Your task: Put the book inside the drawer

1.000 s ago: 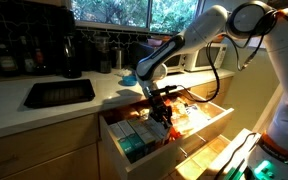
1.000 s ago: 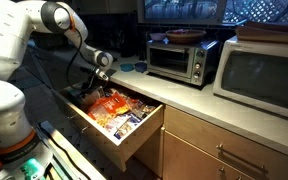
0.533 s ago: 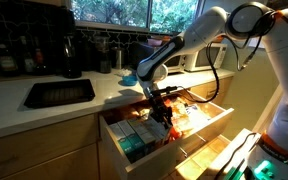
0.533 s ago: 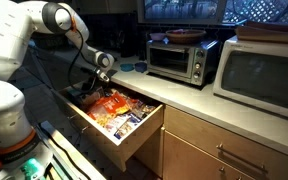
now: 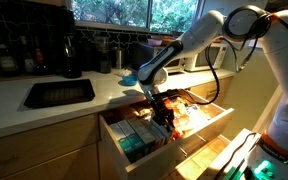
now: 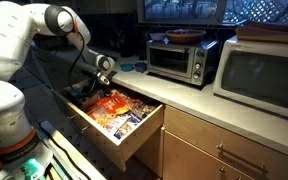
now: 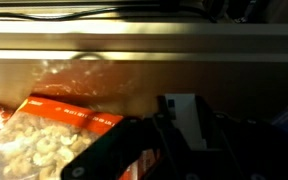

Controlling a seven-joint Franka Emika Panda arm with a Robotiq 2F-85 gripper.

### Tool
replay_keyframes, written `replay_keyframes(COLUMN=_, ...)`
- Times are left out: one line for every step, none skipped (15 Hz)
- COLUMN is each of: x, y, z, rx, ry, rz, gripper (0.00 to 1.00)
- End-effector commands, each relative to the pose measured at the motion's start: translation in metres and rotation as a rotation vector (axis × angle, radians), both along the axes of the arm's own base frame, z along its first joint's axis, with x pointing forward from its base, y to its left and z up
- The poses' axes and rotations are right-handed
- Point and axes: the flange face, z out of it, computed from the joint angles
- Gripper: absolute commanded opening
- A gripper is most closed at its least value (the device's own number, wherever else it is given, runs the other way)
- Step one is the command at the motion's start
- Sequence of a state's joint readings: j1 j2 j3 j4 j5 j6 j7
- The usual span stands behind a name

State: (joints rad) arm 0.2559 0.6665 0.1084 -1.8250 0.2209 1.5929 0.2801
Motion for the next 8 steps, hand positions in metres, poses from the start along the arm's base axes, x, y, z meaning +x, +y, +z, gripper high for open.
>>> replay_keyframes(x=-0.0021, y=0.0116, z=-0.0098, rx=0.003, ry=0.0, rz=0.006, gripper=0.08)
replay_keyframes(x=-0.0028, y=0.0141, z=-0.0122, rx=0.002, ry=-0.002, rz=0.007, gripper=0.08)
replay_keyframes(x=-0.0038, y=0.0162, z=-0.0151, rx=0.002, ry=-0.002, rz=0.01, gripper=0.08)
replay_keyframes(x=-0.0044, y=0.0179, z=-0.0175, rx=-0.003, ry=-0.01, rz=0.008, gripper=0.56)
replay_keyframes(x=-0.0044, y=0.019, z=-0.0183, rx=0.001, ry=-0.019, rz=0.006, gripper=0.58)
replay_keyframes(x=-0.0041, y=0.0188, z=-0.0168, rx=0.006, ry=-0.027, rz=0.003, gripper=0.64)
replay_keyframes(x=-0.0034, y=0.0182, z=-0.0146, rx=0.008, ry=-0.034, rz=0.002, gripper=0.7)
replay_keyframes(x=-0.0031, y=0.0167, z=-0.0097, rx=0.005, ry=-0.043, rz=0.001, gripper=0.79)
